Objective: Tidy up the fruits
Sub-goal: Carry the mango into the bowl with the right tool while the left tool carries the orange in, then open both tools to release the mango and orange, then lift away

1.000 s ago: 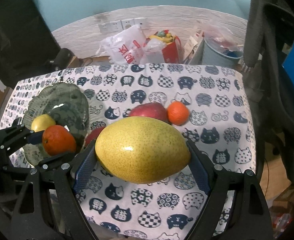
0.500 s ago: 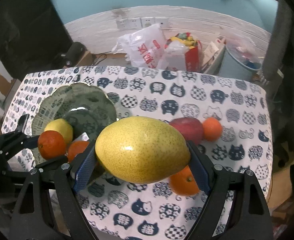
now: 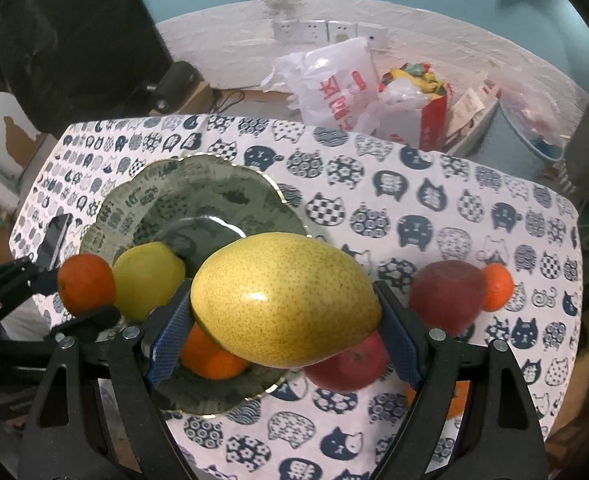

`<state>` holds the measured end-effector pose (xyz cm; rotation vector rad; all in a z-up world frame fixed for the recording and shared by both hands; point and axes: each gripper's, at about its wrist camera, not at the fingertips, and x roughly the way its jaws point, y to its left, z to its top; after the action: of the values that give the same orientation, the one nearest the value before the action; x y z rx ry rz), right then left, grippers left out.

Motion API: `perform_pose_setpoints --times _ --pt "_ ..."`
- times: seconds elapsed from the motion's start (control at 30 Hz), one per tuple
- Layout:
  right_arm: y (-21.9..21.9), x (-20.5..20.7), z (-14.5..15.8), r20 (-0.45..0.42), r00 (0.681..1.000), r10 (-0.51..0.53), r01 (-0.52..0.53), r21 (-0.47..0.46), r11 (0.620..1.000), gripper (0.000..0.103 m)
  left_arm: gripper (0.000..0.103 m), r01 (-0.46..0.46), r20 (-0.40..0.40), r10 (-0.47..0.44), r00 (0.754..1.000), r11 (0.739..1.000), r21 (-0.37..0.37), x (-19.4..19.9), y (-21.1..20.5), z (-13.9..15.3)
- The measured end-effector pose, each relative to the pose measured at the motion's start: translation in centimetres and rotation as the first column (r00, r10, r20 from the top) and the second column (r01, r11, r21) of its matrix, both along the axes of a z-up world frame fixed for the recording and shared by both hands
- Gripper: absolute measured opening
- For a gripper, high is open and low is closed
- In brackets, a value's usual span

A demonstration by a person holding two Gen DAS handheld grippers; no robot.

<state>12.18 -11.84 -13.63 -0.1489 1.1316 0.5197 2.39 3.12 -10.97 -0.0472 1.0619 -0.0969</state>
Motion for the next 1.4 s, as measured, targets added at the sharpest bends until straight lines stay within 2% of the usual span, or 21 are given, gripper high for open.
perform_pose_setpoints --times 0.17,0.33,0.53,0.67,0.83,1.07,1.4 --pt "1.7 0.3 -0.9 -0.020 1.000 0.017 -0.017 -0.008 1.000 0.085 0.048 -0.050 -0.006 0.050 0.999 0.998 -0.027 0.5 2.2 -0.1" --pt "3.5 0.7 -1.9 -0.040 0.998 0.039 -0.040 -0.010 0.999 0.085 0.048 -0.077 -0.020 0.077 0.997 0.997 -0.021 0.9 3.7 -0.8" --pt "4.9 1.0 -3.1 -0.063 0.996 0.059 -0.060 -0.018 0.998 0.085 0.048 -0.079 -0.071 0.076 0.995 0.996 -0.032 0.9 4.5 -2.7" --pt "5.6 1.4 -3.8 -0.077 0.995 0.065 -0.067 -0.029 0.997 0.085 0.049 -0.085 -0.074 0.081 0.994 0.995 -0.052 0.9 5.1 -3.0" --pt "6.2 1.7 -4.3 -0.088 0.994 0.070 -0.073 -0.031 0.997 0.085 0.055 -0.087 -0.078 0.081 0.994 0.993 -0.075 1.0 5.5 -3.1" --pt "6.7 1.8 -5.2 -0.109 0.991 0.074 -0.079 -0.039 0.996 0.085 0.066 -0.061 -0.079 0.056 0.995 0.996 -0.063 1.0 4.8 -3.2" --pt "6.9 1.8 -6.4 -0.135 0.989 0.068 -0.076 -0.056 0.995 0.085 0.066 -0.054 -0.082 0.049 0.995 0.997 -0.059 0.9 4.7 -3.2"
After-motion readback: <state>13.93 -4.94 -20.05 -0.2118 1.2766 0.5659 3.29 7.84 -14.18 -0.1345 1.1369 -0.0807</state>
